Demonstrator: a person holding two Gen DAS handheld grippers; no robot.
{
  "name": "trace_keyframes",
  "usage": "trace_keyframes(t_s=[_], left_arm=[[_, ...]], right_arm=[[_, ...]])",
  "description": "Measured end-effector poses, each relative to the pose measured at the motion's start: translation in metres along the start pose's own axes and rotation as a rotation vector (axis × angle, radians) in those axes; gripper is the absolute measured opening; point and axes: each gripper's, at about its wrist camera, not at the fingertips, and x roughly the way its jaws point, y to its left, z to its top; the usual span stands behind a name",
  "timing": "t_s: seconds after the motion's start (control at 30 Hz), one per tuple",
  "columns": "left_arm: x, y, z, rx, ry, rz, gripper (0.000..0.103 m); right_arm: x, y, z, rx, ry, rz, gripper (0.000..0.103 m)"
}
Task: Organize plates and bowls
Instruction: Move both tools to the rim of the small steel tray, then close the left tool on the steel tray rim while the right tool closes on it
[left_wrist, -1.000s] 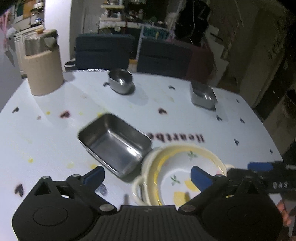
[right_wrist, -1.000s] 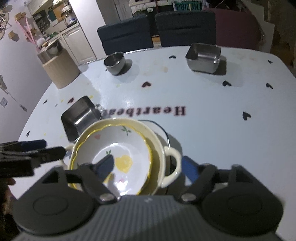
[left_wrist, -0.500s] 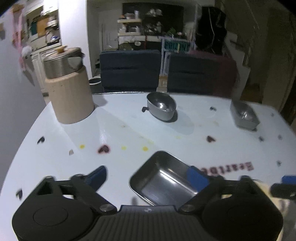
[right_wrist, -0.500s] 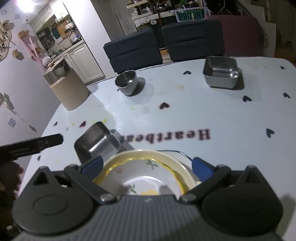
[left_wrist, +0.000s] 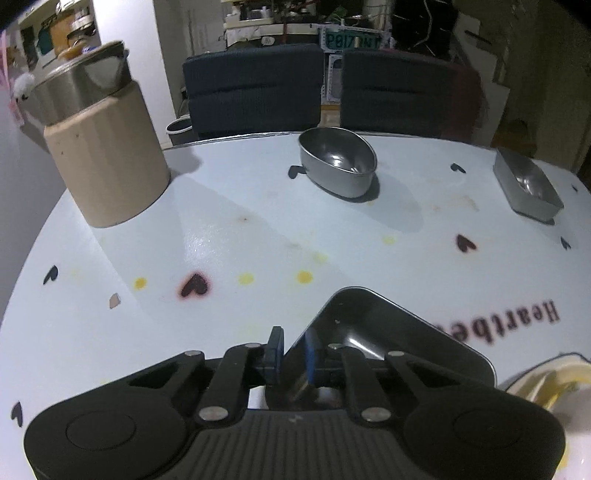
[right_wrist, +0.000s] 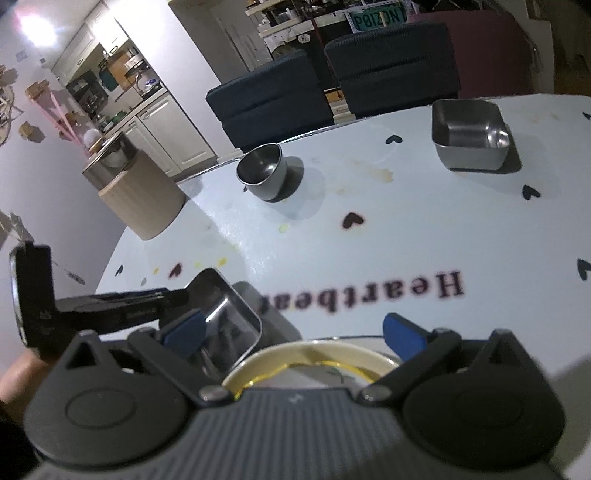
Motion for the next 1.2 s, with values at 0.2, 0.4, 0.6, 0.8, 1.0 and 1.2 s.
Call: trace_keyframes(t_s=[0.2, 0.4, 0.6, 0.8, 1.0, 1.2], left_arm=[[-0.002, 0.022, -0.003, -0.154, 0.035, 0.005, 0.006], [-0.008, 0.035, -0.012, -0.219, 0.052, -0.03, 0.006], [-0.008, 0.042, -0.014, -0.3, 0.065, -0.055, 0.005], [-0.005, 0.043, -0.013, -0.327, 0.077, -0.058, 0.004], [-0.003, 0.046, -0.014, -0.342, 0.073, -0.064, 0.003], [-0.02, 0.04, -0.012, -0.346, 0.02, -0.086, 0.002]], right_arm=[[0.016, 0.006, 0.007, 0.01, 0.034, 0.03, 0.098], [0.033, 0.02, 0.01, -0.018, 0.058, 0.077, 0.08], [0.054, 0.034, 0.021, -0.024, 0.057, 0.121, 0.06], [0.089, 0.038, 0.03, -0.067, 0.09, 0.068, 0.035], [0.11, 0.042, 0.031, -0.1, 0.118, 0.085, 0.014], [0.099, 0.044, 0.031, -0.143, 0.105, 0.064, 0.004]])
